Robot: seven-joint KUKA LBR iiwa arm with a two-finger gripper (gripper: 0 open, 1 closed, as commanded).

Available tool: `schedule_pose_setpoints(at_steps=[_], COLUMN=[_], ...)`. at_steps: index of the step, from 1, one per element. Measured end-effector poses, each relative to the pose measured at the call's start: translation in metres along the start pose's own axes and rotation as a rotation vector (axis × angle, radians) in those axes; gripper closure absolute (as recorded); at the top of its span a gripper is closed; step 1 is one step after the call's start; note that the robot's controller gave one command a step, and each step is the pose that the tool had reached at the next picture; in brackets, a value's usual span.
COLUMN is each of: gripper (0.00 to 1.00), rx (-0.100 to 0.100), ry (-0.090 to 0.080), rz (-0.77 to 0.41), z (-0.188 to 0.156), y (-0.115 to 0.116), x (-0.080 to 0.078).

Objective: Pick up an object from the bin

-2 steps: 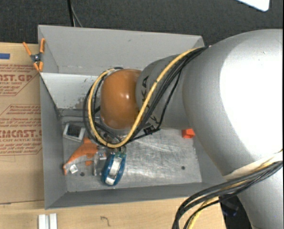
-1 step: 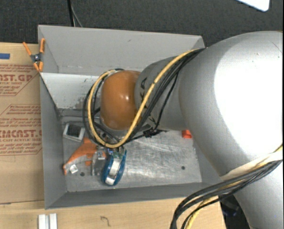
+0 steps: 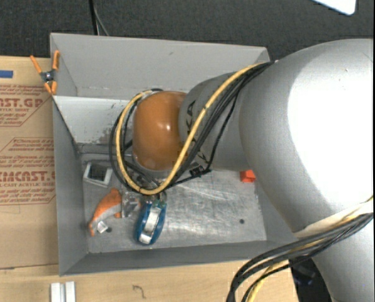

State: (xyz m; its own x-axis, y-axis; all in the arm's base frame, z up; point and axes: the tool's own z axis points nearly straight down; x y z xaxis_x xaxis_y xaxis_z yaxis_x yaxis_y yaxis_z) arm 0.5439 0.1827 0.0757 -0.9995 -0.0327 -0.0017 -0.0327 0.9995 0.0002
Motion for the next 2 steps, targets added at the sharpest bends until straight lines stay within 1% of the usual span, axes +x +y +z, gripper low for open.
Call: schedule_pose_setpoints(at_steps=[1, 2], gripper=[1.0, 1.0], rx=[-0.001, 0.002], ry=[0.0, 0.008], rz=[0.001, 0.0], z=[0.0, -0.006], y=[0.0001, -0.0004], x=[0.0, 0.002])
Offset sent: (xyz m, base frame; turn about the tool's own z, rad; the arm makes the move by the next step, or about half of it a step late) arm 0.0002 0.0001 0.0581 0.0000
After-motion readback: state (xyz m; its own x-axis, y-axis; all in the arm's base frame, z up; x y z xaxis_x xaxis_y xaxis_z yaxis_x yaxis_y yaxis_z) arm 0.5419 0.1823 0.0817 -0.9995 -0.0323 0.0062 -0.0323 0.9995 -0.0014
